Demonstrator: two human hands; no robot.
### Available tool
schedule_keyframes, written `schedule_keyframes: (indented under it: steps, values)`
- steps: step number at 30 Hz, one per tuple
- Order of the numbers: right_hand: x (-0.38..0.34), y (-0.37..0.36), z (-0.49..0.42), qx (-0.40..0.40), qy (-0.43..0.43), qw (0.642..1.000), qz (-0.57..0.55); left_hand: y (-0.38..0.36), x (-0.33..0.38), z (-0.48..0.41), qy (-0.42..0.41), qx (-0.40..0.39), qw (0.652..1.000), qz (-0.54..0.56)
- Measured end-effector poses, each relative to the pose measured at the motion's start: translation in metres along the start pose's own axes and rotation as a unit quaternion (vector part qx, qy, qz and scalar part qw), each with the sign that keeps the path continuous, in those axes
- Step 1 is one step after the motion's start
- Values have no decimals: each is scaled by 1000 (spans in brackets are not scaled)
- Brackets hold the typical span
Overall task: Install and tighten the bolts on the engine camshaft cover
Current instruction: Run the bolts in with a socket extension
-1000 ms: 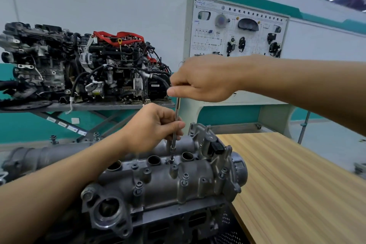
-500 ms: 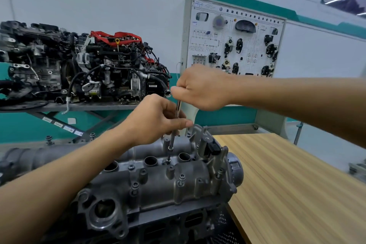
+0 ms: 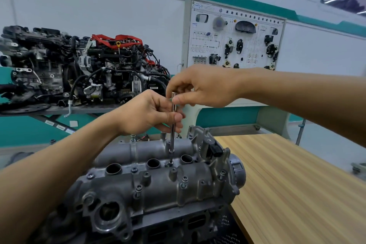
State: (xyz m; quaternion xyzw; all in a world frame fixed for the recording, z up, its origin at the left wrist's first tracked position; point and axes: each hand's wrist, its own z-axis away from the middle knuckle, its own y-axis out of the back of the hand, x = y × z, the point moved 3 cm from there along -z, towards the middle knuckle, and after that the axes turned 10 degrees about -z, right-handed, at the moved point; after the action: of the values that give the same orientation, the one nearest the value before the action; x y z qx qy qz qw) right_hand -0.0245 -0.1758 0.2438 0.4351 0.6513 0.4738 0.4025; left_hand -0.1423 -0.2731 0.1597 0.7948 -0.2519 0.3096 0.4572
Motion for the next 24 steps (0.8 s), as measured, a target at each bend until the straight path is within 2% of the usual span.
schedule_keyframes:
  steps: [4, 6, 9, 13, 16, 19, 21, 24]
  values:
    - [8, -2, 0, -6, -26, 999, -26, 0, 3, -8, 6, -36, 999, -32]
    - [13, 0, 2, -10, -43, 998, -36, -6, 3, -8, 2, -27, 999, -45]
    - [14, -2, 4, 20, -40, 999, -17, -18, -4, -5, -13, 56, 998, -41]
    - [13, -8, -3, 102, -63, 992, 41, -20, -7, -5, -28, 155, 987, -2]
    - [13, -12, -12, 144, -117, 978, 94, -18, -6, -3, -41, 195, 980, -8]
    - [16, -20, -21, 135, -151, 973, 110, -21, -5, -2, -52, 205, 977, -15]
    - [15, -20, -23, 131, -135, 976, 108, -20, -6, -2, -60, 193, 979, -8]
    - [8, -13, -16, 90, -42, 988, 116, -16, -8, 0, -65, 148, 987, 17]
